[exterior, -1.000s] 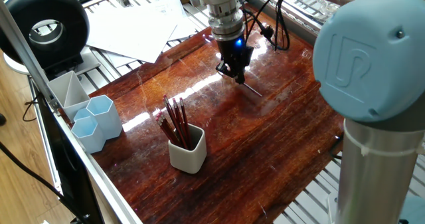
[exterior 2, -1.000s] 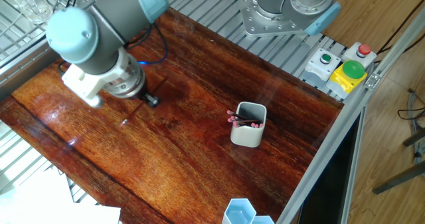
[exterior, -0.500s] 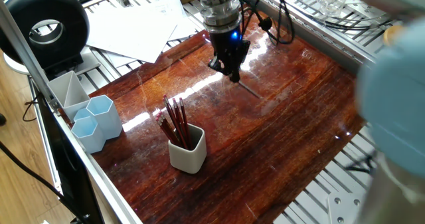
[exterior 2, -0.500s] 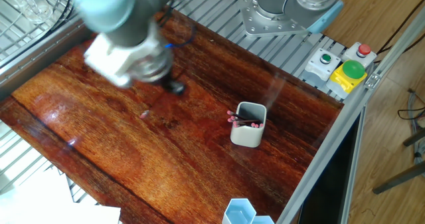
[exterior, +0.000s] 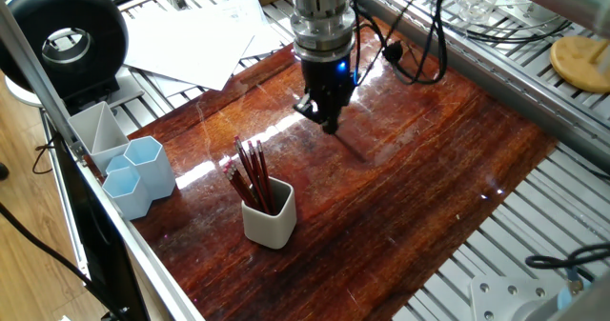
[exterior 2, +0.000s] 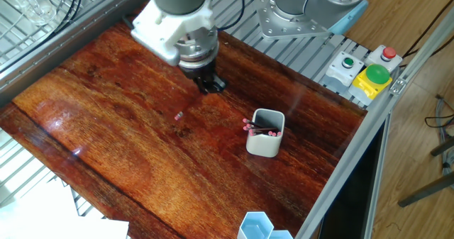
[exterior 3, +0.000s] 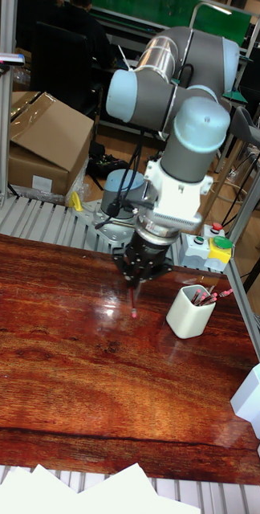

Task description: Put the pen into the pen holder

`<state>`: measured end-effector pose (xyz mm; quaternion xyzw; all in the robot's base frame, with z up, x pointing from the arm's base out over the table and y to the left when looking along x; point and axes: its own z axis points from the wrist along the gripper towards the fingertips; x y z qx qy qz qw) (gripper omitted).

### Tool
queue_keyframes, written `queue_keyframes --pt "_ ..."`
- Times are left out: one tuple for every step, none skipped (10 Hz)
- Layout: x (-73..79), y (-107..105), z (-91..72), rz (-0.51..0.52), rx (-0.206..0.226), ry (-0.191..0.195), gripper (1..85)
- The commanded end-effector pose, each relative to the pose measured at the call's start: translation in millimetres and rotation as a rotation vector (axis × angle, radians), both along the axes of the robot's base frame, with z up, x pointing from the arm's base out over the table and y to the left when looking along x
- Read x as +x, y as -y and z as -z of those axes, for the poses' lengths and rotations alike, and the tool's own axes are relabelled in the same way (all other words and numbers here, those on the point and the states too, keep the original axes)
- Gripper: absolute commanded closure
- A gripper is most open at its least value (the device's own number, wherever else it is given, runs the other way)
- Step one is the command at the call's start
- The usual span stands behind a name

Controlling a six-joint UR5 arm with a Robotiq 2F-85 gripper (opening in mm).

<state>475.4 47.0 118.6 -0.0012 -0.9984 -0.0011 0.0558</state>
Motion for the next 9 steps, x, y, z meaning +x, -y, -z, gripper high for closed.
queue_keyframes --pt "32.1 -17.5 -3.2 -0.001 0.054 0.159 84.7" --pt "50.0 -15.0 -4.5 0.0 0.045 0.228 84.7" --pt "53.5 -16.2 -5.0 -0.009 0.049 0.242 84.7" --pt "41.6 -13.1 -3.6 -0.02 0.037 0.196 84.7" --pt "32.9 -17.5 -3.2 -0.01 0.054 0.162 84.7" --pt "27.3 -24.2 -3.5 0.009 0.08 0.14 84.7" --pt "18.3 -31.8 -12.3 0.016 0.099 0.135 84.7" --pt "8.3 -31.4 -24.3 0.014 0.069 0.142 84.7" --pt "-0.9 -38.8 -36.1 0.035 0.056 0.138 84.7"
